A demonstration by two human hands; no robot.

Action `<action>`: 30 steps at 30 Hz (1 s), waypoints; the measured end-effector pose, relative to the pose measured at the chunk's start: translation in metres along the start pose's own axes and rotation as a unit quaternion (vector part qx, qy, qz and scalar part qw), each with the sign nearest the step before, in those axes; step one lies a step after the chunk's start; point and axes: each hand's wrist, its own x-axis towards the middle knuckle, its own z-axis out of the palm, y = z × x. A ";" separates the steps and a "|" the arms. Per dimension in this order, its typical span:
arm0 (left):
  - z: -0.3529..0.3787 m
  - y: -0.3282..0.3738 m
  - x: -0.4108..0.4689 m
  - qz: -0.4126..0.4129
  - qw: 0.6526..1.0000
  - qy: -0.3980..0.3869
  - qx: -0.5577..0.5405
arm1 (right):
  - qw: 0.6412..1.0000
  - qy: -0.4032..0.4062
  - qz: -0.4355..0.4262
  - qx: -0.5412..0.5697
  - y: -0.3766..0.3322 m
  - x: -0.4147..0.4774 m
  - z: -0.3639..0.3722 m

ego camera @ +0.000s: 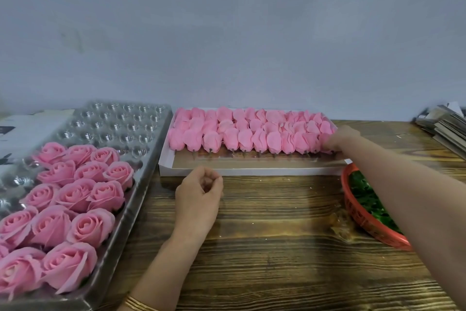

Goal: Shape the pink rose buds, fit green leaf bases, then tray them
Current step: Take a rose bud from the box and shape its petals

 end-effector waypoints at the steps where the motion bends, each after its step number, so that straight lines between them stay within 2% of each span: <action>1: 0.000 0.000 0.000 0.000 1.000 0.000 0.002 | 1.000 0.001 -0.001 0.003 0.000 -0.001 0.000; 8: -0.002 0.000 0.000 0.000 1.000 -0.009 -0.006 | 1.000 0.016 -0.017 0.018 0.004 -0.008 -0.007; 16: -0.003 0.001 -0.002 0.006 1.000 -0.015 -0.015 | 0.993 0.062 -0.042 0.089 0.014 -0.024 -0.025; 21: -0.002 0.003 -0.004 0.002 0.999 -0.021 -0.030 | 0.973 0.079 -0.100 0.194 0.010 -0.058 -0.039; 25: -0.003 0.007 -0.008 0.017 0.995 -0.066 -0.073 | 0.948 0.056 -0.183 0.255 -0.003 -0.109 -0.033; 30: -0.002 0.016 -0.017 0.012 0.960 -0.194 -0.201 | 0.921 -0.011 -0.258 0.292 -0.015 -0.178 0.004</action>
